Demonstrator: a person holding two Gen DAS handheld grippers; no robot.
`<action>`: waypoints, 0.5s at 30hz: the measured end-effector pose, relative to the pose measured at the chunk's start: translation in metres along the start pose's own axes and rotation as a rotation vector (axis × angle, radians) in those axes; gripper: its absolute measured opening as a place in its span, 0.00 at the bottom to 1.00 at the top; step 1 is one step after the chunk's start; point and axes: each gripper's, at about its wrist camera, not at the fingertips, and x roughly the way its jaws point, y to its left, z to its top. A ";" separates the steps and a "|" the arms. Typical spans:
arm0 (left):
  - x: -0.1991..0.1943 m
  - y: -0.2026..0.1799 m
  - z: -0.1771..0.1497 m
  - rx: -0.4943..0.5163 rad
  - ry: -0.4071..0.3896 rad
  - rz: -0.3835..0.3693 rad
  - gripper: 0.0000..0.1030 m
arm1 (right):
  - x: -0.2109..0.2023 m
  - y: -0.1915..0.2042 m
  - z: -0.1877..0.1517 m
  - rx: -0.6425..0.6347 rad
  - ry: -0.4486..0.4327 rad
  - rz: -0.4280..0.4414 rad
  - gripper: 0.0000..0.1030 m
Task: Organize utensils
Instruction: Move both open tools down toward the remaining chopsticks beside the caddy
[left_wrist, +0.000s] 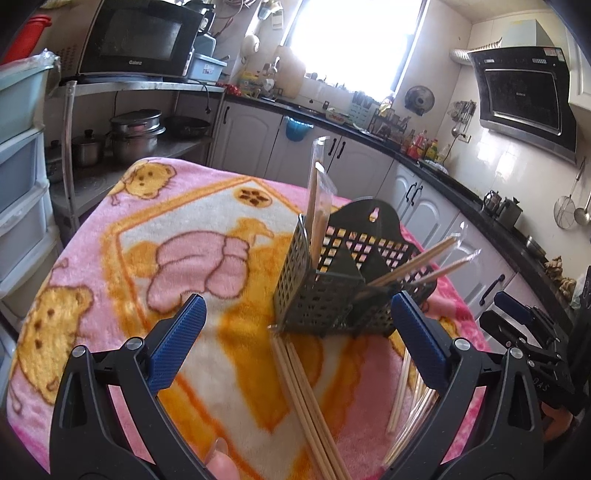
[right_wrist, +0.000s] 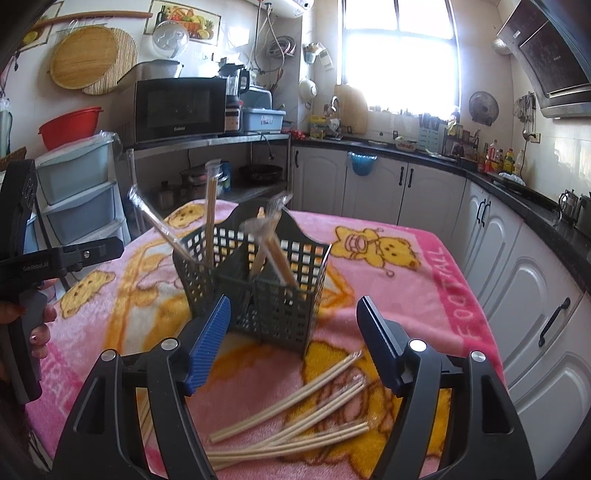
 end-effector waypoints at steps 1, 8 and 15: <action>0.001 -0.001 -0.002 0.003 0.008 0.000 0.90 | 0.001 0.001 -0.002 0.002 0.006 0.003 0.67; 0.010 0.001 -0.017 0.008 0.058 0.004 0.90 | 0.006 0.003 -0.019 0.023 0.050 0.015 0.67; 0.024 0.002 -0.032 0.014 0.118 -0.004 0.90 | 0.009 -0.004 -0.037 0.058 0.093 0.009 0.67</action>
